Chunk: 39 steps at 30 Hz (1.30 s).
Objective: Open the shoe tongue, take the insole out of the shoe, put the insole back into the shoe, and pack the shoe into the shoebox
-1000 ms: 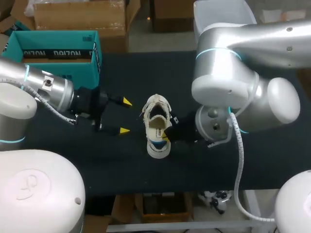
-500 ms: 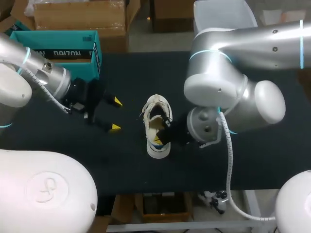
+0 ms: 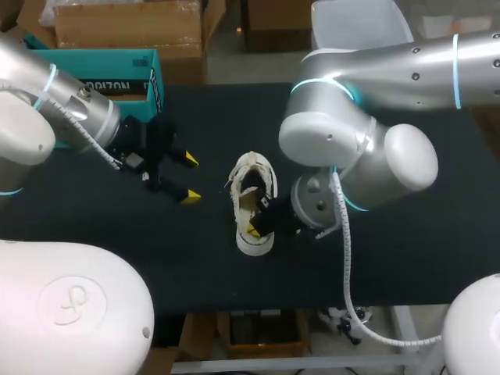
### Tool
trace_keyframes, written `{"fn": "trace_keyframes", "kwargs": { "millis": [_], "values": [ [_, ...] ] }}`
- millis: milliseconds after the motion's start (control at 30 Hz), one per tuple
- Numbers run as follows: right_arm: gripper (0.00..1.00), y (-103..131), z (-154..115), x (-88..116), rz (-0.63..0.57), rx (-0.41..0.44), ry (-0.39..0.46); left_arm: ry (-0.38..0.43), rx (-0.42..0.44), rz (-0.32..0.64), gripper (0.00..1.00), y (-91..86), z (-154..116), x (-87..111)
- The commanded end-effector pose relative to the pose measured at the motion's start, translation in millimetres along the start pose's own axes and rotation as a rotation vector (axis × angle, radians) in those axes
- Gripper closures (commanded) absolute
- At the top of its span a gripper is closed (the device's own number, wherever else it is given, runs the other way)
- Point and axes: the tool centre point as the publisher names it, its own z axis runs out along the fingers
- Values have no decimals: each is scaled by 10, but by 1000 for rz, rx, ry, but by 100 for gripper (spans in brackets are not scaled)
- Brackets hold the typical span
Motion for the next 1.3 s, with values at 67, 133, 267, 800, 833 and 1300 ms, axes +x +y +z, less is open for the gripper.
{"fn": "trace_keyframes", "kwargs": {
  "millis": [67,133,267,800,833,1300],
  "values": [
    [100,61,79,-44,-13,158,-188,7,-62,-623,0,15,121,-57],
    [100,71,52,-59,-31,159,-164,-74,-103,-709,0,16,159,-45],
    [100,88,-73,-58,-75,156,-129,-92,-122,-820,0,13,142,-50],
    [100,122,-826,-107,-311,253,35,-183,-176,-962,0,-154,27,263],
    [100,165,-872,-134,-321,270,37,-197,-179,-975,0,-157,21,296],
    [100,869,-1091,-322,-446,601,187,-251,-219,-1053,0,-192,52,676]
  ]
}}
